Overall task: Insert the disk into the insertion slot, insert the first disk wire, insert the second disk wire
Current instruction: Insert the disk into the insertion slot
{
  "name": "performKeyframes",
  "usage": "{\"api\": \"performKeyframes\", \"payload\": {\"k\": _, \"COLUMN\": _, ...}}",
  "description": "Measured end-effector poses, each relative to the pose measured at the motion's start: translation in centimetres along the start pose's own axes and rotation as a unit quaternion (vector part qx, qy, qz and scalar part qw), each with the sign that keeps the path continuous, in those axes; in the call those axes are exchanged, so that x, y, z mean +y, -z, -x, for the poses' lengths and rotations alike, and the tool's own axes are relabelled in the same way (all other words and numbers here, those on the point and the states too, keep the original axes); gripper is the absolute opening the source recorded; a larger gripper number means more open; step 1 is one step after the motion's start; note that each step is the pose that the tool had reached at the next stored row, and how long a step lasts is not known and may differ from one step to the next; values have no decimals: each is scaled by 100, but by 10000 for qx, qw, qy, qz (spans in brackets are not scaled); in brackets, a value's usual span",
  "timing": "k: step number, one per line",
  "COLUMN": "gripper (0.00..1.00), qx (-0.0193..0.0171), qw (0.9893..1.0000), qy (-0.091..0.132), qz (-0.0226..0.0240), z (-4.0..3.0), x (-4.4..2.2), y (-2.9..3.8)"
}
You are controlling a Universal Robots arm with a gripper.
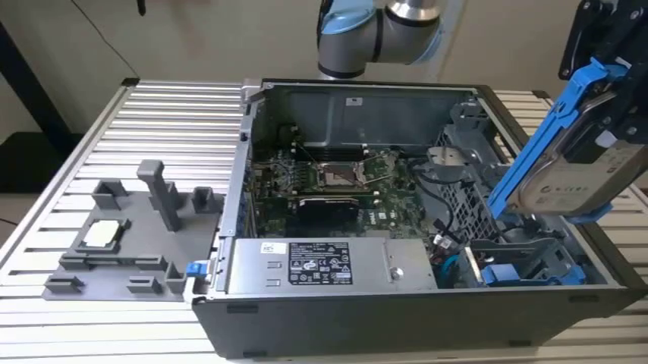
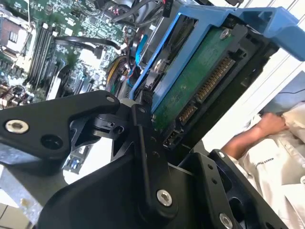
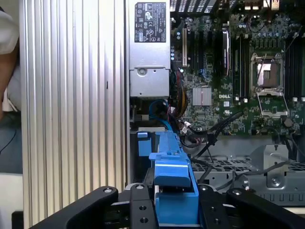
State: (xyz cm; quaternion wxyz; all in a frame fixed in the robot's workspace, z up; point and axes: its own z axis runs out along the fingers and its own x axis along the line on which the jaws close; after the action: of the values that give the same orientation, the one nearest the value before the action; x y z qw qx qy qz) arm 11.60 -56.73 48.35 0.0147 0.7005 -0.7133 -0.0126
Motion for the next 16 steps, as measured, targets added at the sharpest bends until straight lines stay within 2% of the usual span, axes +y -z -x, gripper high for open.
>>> {"api": "performKeyframes", "payload": {"k": 12, "gripper": 33, "qx": -7, "qw": 10000, "qy": -23, "qz": -1, "z": -1, "x": -3, "y": -99}}
{"api": "performKeyframes", "payload": {"k": 16, "gripper": 33, "qx": -9, "qw": 10000, "qy": -23, "qz": -1, "z": -4, "x": -5, "y": -151}}
